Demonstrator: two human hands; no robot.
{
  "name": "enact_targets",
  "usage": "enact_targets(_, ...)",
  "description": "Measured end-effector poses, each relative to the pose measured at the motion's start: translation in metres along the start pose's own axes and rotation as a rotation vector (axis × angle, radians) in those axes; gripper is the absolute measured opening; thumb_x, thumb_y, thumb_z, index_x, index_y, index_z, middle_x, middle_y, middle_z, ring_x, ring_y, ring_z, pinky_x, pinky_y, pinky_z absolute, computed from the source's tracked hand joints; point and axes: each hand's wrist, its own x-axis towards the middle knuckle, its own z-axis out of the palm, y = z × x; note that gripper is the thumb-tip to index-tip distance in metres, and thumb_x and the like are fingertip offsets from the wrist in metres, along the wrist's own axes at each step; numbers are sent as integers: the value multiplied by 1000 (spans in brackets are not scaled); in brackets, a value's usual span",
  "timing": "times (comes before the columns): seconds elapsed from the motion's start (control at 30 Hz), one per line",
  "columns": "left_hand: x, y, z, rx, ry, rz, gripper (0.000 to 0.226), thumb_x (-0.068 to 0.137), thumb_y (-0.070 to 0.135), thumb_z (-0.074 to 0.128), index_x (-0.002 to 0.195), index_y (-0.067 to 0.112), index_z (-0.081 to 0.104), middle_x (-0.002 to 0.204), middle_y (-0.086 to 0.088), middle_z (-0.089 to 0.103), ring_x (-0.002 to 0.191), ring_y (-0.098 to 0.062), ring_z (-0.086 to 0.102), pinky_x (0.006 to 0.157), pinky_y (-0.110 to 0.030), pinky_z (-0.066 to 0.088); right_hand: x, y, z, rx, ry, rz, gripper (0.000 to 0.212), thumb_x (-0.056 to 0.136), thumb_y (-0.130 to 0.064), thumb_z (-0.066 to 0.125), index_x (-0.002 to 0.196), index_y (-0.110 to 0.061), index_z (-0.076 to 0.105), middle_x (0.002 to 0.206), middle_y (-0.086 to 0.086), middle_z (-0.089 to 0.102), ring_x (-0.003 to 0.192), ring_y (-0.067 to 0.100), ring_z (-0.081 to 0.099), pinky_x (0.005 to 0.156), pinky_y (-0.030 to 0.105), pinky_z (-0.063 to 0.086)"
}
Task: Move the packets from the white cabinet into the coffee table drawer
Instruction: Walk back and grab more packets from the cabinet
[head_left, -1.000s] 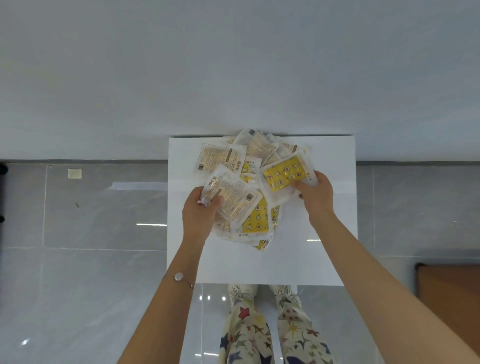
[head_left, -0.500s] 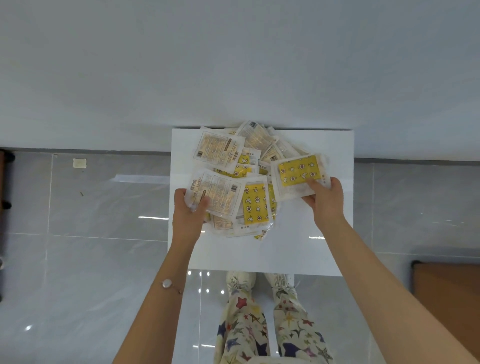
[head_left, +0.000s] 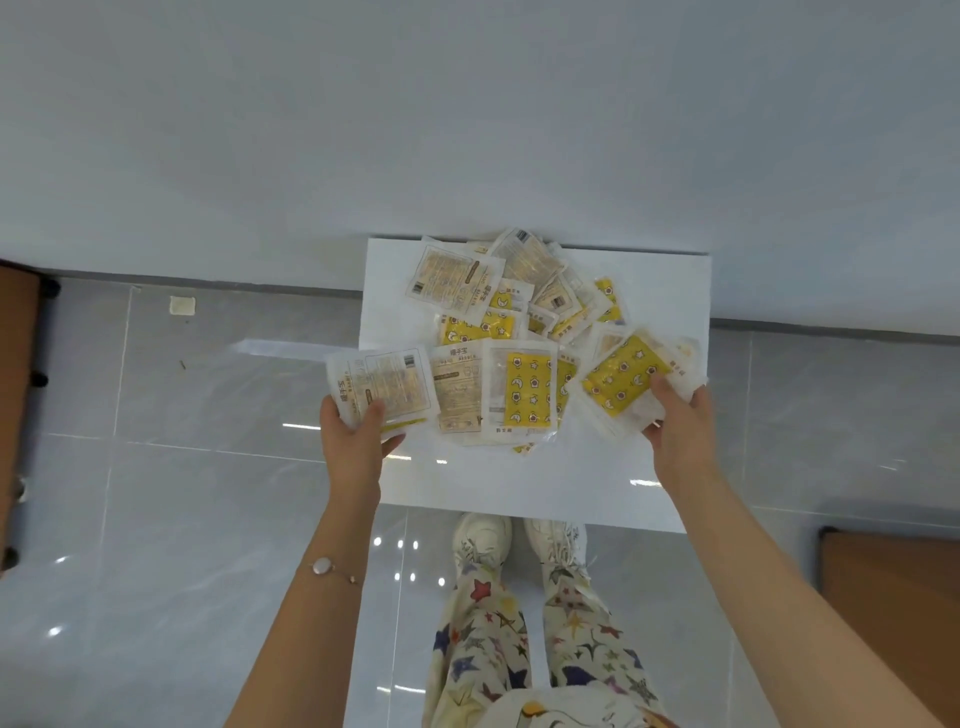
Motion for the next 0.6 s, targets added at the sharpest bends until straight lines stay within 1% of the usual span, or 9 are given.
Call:
enact_targets(0.1, -19, 12, -7, -83, -20, 17, 27, 91, 4, 59, 114, 11, 48, 113, -5, 61, 99, -21, 66, 68, -35, 61, -22, -13, 2, -102, -52, -42, 25, 92, -15, 61, 115, -23, 57, 105, -5, 67, 101, 17, 65, 82, 37, 55)
enact_targets(0.17, -37, 26, -13, -126, -40, 38, 30, 91, 4, 60, 117, 9, 47, 112, -6, 62, 98, -22, 67, 68, -34, 60, -42, -29, 7, -204, -135, -71, 19, 91, -18, 62, 107, -27, 59, 102, -6, 69, 97, 17, 66, 82, 40, 55)
enact_targets(0.23, -59, 46, -22, -166, -53, 66, 34, 90, 4, 61, 121, 8, 45, 112, -5, 62, 97, -22, 68, 68, -35, 60, -66, -51, 14, -289, -232, -105, 17, 91, -19, 63, 105, -29, 59, 105, -3, 70, 97, 19, 68, 82, 42, 55)
enact_targets(0.33, -97, 78, -45, -251, -39, 95, 40, 89, 6, 63, 123, 12, 43, 114, -4, 62, 97, -21, 69, 70, -37, 60, -110, -88, 26, -409, -353, -162, 23, 89, -20, 65, 111, -22, 57, 112, 4, 68, 99, 24, 68, 82, 47, 57)
enact_targets(0.43, -138, 107, -77, -362, 3, 119, 42, 89, 6, 64, 123, 17, 42, 114, -3, 62, 96, -18, 70, 69, -36, 60, -160, -122, 42, -490, -447, -222, 32, 89, -21, 66, 118, -15, 54, 114, 7, 67, 98, 24, 69, 81, 47, 58)
enact_targets(0.6, -199, 136, -153, -531, 81, 101, 41, 89, 6, 63, 121, 18, 41, 119, -6, 60, 99, -23, 68, 71, -40, 60, -248, -156, 79, -581, -612, -258, 33, 87, -21, 67, 118, -18, 55, 116, 5, 67, 100, 25, 68, 84, 51, 56)
